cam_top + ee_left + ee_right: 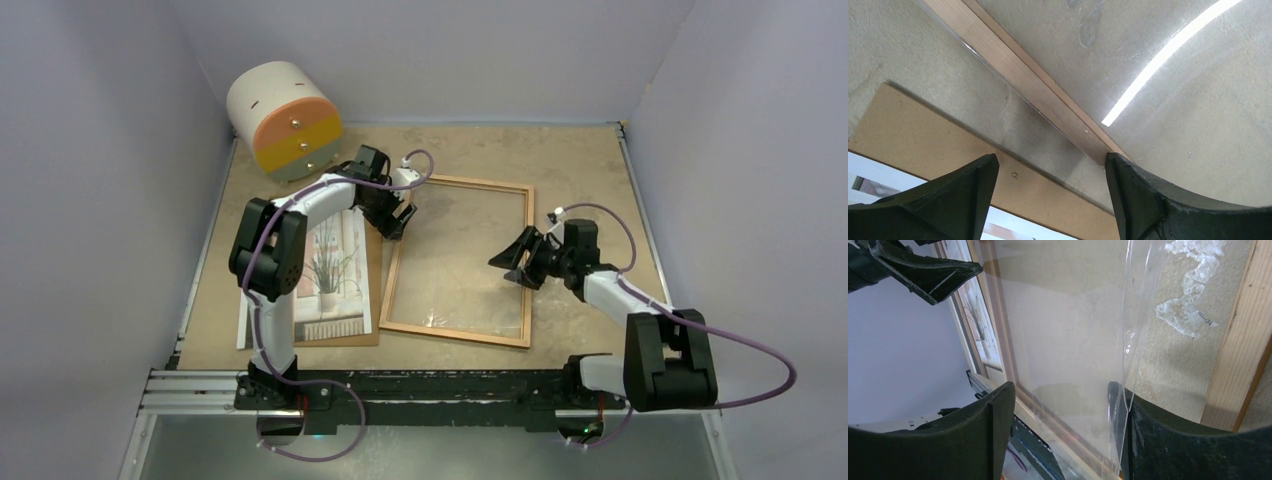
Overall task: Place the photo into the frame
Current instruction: Adjust the photo frame item on the photo frame.
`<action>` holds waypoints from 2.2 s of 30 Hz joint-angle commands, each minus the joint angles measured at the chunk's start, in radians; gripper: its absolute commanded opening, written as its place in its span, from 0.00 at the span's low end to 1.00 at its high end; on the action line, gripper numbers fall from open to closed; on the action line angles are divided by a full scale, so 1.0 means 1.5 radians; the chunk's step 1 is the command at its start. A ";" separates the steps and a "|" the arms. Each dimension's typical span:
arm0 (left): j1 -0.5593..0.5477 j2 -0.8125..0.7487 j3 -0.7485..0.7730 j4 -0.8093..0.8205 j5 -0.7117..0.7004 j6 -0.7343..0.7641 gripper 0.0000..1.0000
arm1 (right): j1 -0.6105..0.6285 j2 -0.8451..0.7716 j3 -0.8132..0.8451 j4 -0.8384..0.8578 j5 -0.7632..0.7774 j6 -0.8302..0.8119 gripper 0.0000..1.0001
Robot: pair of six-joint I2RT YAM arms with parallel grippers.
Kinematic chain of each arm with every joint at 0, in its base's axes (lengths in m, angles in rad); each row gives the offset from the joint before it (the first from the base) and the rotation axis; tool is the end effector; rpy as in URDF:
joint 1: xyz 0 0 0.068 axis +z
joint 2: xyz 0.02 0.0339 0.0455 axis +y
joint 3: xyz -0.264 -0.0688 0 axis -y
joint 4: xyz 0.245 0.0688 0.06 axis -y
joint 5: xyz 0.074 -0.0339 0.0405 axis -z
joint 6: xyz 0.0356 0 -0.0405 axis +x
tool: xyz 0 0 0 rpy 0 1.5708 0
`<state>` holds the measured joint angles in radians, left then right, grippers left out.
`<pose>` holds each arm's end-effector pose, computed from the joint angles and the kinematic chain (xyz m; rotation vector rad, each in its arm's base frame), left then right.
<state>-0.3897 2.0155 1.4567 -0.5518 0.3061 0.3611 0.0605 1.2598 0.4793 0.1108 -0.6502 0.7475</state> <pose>0.3854 -0.1699 0.1761 1.0634 2.4366 -0.4187 0.2340 0.0358 0.1716 0.4221 2.2950 1.1517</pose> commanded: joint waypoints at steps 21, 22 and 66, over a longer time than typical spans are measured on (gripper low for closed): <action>-0.015 0.011 -0.065 0.047 -0.111 0.094 0.80 | -0.021 0.170 0.143 0.093 -0.054 -0.017 0.53; -0.015 0.011 -0.063 0.046 -0.110 0.094 0.80 | -0.021 0.178 0.145 0.097 -0.060 -0.017 0.49; 0.036 0.007 0.040 0.007 -0.064 0.051 0.95 | -0.026 0.172 0.112 0.031 0.031 -0.078 0.00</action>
<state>-0.3290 2.0064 1.4963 -0.5404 0.1970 0.4534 0.0269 1.5314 0.6548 0.1818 -0.6445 0.6437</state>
